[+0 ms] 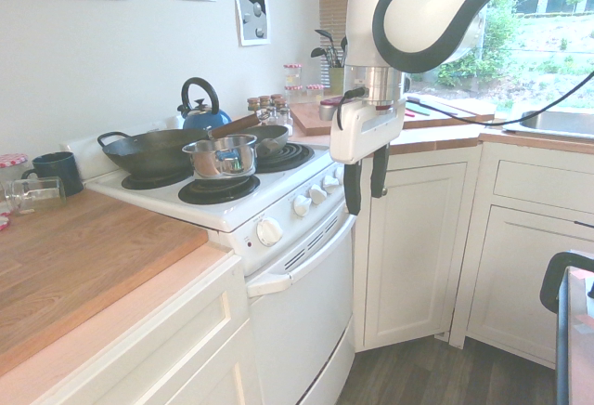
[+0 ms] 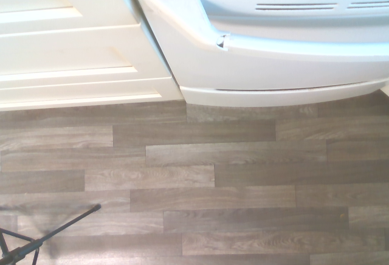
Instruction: Open the oven
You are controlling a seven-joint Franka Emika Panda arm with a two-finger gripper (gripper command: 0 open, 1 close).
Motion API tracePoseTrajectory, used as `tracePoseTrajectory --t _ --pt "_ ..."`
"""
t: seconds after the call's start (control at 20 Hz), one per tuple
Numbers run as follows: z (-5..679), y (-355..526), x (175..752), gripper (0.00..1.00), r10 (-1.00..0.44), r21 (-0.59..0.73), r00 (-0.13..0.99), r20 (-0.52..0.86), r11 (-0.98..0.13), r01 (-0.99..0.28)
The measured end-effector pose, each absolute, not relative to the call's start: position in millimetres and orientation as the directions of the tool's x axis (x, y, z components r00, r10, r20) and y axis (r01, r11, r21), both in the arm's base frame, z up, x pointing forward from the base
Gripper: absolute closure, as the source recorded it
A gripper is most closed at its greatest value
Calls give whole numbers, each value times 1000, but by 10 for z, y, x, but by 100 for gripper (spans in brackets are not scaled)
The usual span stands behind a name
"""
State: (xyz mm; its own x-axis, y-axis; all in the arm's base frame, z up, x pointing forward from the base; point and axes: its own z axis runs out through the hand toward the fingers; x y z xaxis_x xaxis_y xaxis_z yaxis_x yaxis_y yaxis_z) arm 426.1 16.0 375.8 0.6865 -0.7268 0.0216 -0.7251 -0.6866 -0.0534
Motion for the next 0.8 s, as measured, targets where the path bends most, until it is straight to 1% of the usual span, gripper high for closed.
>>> tracePoseTrajectory --t 0.15,0.25,0.4,0.65,0.8 --pt "3731 154 4250 0 -738 -49 674 17 -674 -737" --pt "3646 115 4247 0 -784 -14 620 30 -621 -784" --pt "3325 12 4315 0 -800 19 598 45 -598 -801" --pt "2470 -294 4574 0 -816 -46 571 88 -576 -816" --pt "2184 -496 4842 0 -814 -76 569 117 -578 -812"
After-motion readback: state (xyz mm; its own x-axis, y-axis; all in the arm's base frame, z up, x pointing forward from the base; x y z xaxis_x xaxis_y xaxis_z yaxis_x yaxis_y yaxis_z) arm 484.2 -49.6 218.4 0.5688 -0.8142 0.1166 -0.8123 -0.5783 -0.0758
